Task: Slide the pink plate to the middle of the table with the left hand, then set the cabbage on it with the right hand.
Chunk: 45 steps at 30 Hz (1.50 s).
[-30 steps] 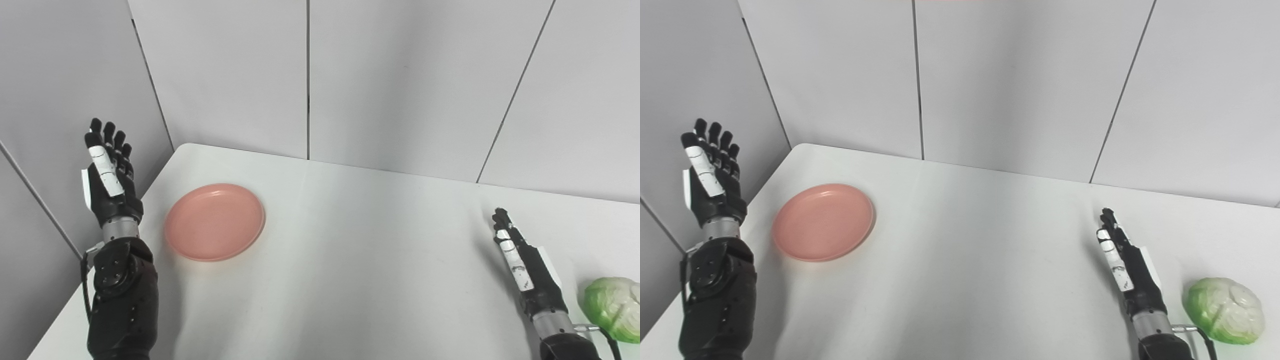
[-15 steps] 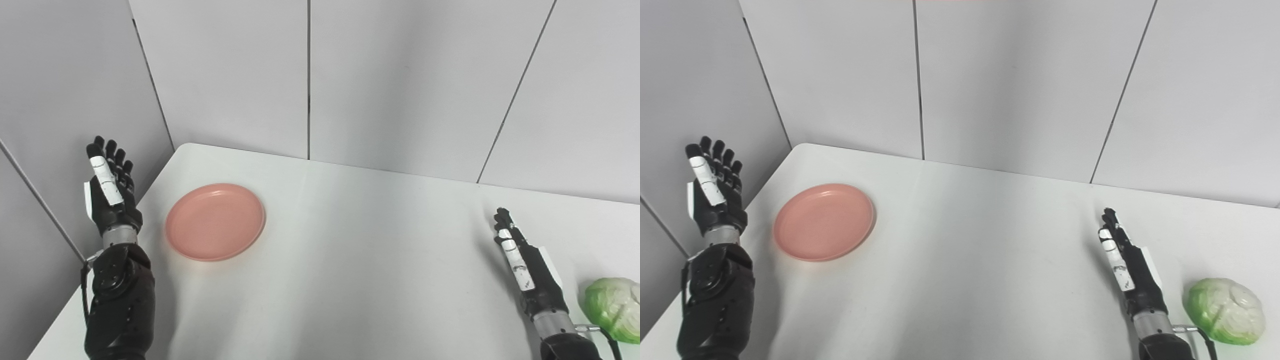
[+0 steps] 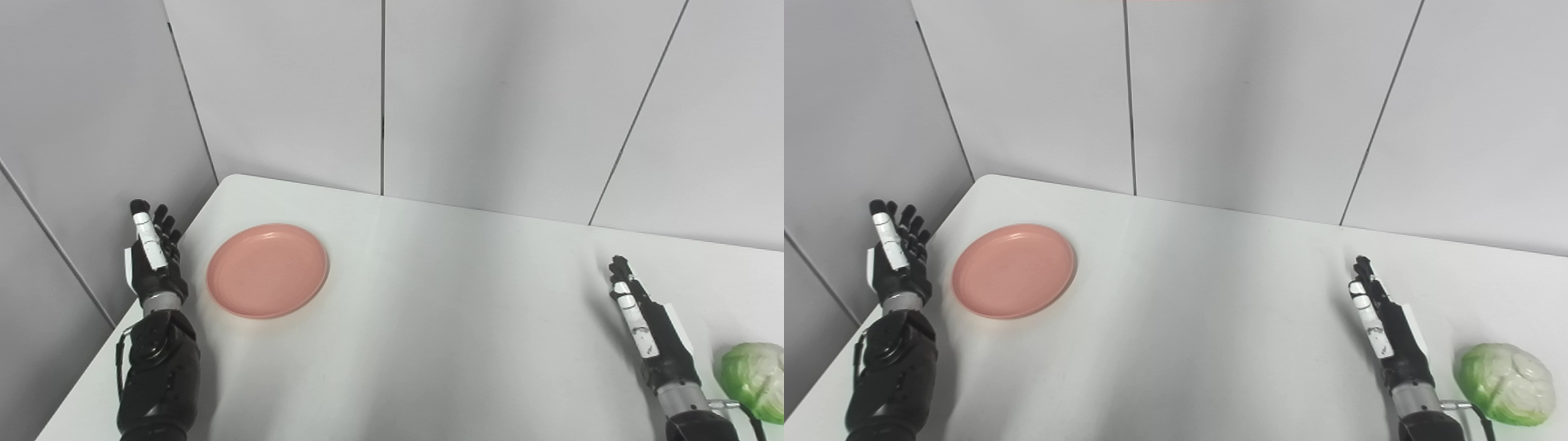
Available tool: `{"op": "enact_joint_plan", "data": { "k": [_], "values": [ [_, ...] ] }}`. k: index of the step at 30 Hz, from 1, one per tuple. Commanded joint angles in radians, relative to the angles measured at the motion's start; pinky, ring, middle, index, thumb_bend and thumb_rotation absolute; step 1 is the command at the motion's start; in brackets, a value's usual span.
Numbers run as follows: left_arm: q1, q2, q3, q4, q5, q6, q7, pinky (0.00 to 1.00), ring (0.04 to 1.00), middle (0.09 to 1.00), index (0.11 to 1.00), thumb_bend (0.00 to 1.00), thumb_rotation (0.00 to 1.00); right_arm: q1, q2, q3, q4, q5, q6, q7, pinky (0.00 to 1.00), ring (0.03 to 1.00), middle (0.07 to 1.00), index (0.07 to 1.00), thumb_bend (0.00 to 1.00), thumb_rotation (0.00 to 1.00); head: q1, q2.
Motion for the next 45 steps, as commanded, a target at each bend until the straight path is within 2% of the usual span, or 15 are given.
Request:
{"op": "enact_joint_plan", "data": {
  "k": [1, 7, 12, 17, 21, 28, 38, 41, 45],
  "values": [
    [-0.048, 0.029, 0.002, 0.013, 0.002, -0.063, -0.013, 0.97, 0.96, 0.94, 0.959, 0.87, 1.0, -0.018, -0.012, -0.008, -0.007, -0.002, -0.004, -0.007, 1.0, 0.977, 0.962, 0.958, 0.71, 1.0, -0.001, 0.0],
    [-0.071, 0.04, 0.011, 0.11, -0.031, -0.094, -0.04, 0.96, 0.954, 0.942, 0.957, 0.89, 0.98, -0.017, -0.011, -0.011, -0.008, 0.007, -0.003, -0.003, 1.0, 0.975, 0.966, 0.965, 0.71, 1.0, -0.002, 0.0],
    [-0.074, 0.054, -0.009, 0.153, -0.03, -0.093, -0.086, 0.98, 0.967, 0.961, 0.977, 0.91, 1.0, -0.018, -0.01, -0.011, -0.013, 0.008, 0.011, -0.002, 1.0, 0.975, 0.968, 0.971, 0.71, 1.0, -0.001, 0.001],
    [-0.076, 0.05, -0.018, 0.159, -0.023, -0.064, -0.087, 0.98, 0.978, 0.973, 0.99, 0.95, 1.0, -0.017, -0.007, -0.014, -0.018, 0.019, 0.019, -0.001, 1.0, 0.978, 0.969, 0.971, 0.73, 1.0, -0.003, 0.002],
    [-0.074, 0.048, -0.026, 0.151, -0.019, -0.036, -0.086, 0.99, 0.99, 0.988, 1.0, 0.93, 1.0, -0.017, -0.01, -0.008, -0.021, 0.0, 0.009, -0.009, 1.0, 0.973, 0.965, 0.969, 0.71, 1.0, -0.005, 0.002],
    [-0.088, 0.057, -0.034, 0.215, -0.017, -0.064, -0.109, 0.97, 0.985, 0.985, 1.0, 0.93, 1.0, -0.01, -0.014, -0.005, -0.019, -0.011, -0.012, -0.005, 1.0, 0.973, 0.965, 0.969, 0.7, 1.0, -0.005, 0.002],
    [-0.076, 0.035, -0.07, 0.179, 0.019, -0.058, -0.084, 0.96, 0.969, 0.967, 0.993, 0.99, 1.0, -0.009, -0.01, -0.007, -0.032, -0.006, 0.006, -0.004, 0.99, 0.964, 0.959, 0.961, 0.72, 1.0, -0.011, 0.004],
    [-0.072, 0.024, -0.077, 0.16, 0.016, -0.053, -0.097, 0.98, 0.983, 0.978, 0.999, 0.93, 1.0, -0.008, -0.013, -0.003, -0.034, -0.016, 0.002, -0.005, 0.99, 0.964, 0.954, 0.961, 0.69, 1.0, -0.011, 0.004],
    [-0.064, 0.019, -0.106, 0.158, 0.029, -0.055, -0.127, 0.99, 0.997, 0.993, 1.0, 0.92, 1.0, -0.007, -0.015, -0.003, -0.028, -0.02, -0.013, -0.006, 0.98, 0.961, 0.952, 0.961, 0.68, 1.0, -0.011, 0.005]
  ]
}}
